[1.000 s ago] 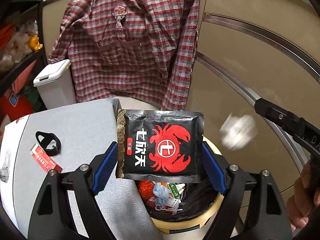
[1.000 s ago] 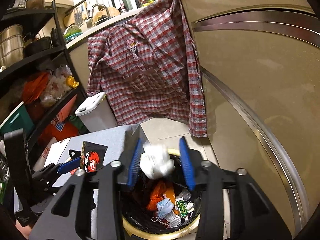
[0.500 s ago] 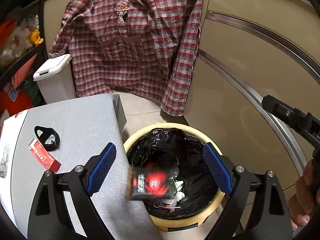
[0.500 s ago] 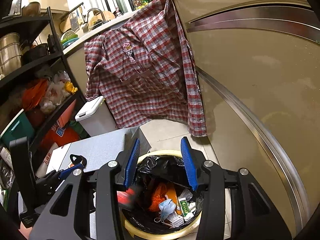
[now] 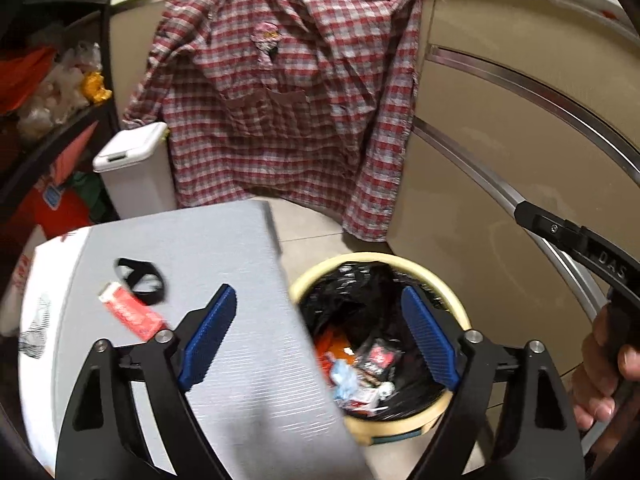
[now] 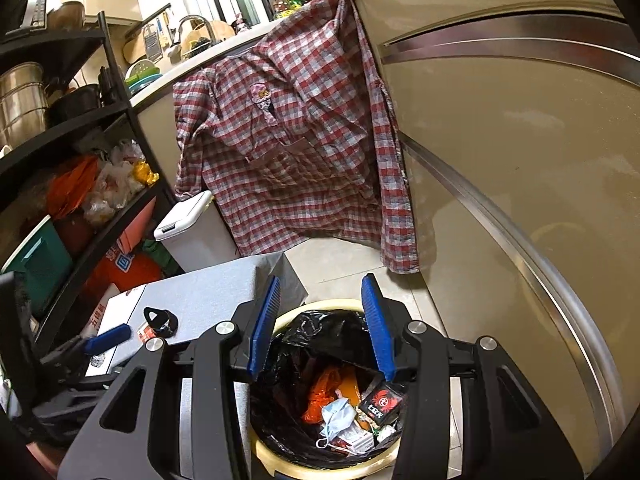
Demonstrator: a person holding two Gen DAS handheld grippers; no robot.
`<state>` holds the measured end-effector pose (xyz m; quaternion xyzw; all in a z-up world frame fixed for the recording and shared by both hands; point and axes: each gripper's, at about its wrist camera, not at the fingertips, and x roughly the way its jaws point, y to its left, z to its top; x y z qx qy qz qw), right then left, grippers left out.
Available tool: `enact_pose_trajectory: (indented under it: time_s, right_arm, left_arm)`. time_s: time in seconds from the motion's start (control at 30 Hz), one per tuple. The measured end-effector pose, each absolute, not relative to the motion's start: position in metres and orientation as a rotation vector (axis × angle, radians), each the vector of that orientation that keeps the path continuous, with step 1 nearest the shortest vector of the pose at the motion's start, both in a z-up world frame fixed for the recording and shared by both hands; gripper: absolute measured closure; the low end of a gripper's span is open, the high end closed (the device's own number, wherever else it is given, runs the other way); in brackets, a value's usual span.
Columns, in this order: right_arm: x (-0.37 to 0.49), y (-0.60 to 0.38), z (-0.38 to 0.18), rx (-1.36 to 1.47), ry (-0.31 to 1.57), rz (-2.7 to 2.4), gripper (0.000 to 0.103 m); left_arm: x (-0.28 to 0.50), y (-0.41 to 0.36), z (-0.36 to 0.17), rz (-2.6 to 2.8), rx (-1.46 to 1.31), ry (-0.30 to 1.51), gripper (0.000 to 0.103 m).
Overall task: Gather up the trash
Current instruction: 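Move both open tools back over the table toward the box and strap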
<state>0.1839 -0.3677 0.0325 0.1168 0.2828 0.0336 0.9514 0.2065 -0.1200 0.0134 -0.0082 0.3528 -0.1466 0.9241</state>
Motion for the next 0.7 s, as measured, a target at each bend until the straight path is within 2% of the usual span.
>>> enact_pose_trajectory:
  time_s: [0.17,0.3,0.4,0.47,0.57,0.7]
  right_arm:
    - [0.181,-0.345,0.035,0.213,0.559,0.093,0.06]
    - [0.18,-0.321,0.032,0.185,0.554,0.138,0.072]
    - [0.181,-0.301,0.027,0.16,0.552,0.172,0.08]
    - [0.181,-0.283,0.021,0.145,0.55,0.204,0.081]
    - [0.184,-0.262,0.013,0.134,0.554,0.242,0.081]
    - [0.19,-0.248,0.009,0.151,0.566,0.273,0.081]
  left_arm:
    - [0.194,-0.062,0.03,-0.248,0.001,0.692,0.033]
    - [0.185,-0.005,0.038,-0.193,0.0,0.672,0.042]
    - [0.181,0.032,0.039,-0.144,0.004,0.647,0.044]
    - [0.179,0.055,0.034,-0.105,-0.014,0.627,0.046]
    - [0.19,0.081,0.016,-0.055,-0.102,0.667,0.058]
    - [0.211,0.089,-0.014,-0.014,-0.193,0.736,0.058]
